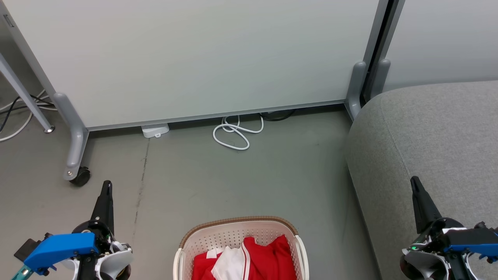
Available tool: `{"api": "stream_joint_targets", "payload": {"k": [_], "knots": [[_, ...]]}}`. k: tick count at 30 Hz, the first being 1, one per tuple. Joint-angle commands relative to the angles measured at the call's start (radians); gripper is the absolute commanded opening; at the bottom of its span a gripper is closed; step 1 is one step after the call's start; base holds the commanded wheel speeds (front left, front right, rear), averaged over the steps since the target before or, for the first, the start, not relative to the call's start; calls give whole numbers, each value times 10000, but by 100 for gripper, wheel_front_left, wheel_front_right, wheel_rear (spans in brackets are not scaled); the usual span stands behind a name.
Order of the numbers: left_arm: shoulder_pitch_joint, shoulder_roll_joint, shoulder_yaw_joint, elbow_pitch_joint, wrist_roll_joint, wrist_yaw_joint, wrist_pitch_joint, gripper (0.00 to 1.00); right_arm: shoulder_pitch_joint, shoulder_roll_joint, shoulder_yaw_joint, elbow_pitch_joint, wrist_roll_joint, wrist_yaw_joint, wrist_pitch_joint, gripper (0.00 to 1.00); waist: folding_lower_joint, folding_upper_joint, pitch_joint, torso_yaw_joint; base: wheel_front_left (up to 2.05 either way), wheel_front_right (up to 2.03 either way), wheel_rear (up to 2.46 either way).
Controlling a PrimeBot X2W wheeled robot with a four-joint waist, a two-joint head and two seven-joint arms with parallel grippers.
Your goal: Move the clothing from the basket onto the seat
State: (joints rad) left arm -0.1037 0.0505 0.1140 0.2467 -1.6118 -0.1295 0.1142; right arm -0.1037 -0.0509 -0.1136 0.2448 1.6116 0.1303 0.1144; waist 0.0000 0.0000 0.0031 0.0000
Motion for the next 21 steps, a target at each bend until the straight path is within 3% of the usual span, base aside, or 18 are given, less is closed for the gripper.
{"api": "stream_joint_targets", "payload": {"k": [1,21], "knots": [[-104,-13,19,-35,-26,-27,27,0,-106,15,-6,10,29,8,24,0,0,0,0,0,0,0,0],[-105,-13,19,-35,-25,-27,27,0,-106,15,-6,10,29,8,23,0,0,0,0,0,0,0,0]]}}
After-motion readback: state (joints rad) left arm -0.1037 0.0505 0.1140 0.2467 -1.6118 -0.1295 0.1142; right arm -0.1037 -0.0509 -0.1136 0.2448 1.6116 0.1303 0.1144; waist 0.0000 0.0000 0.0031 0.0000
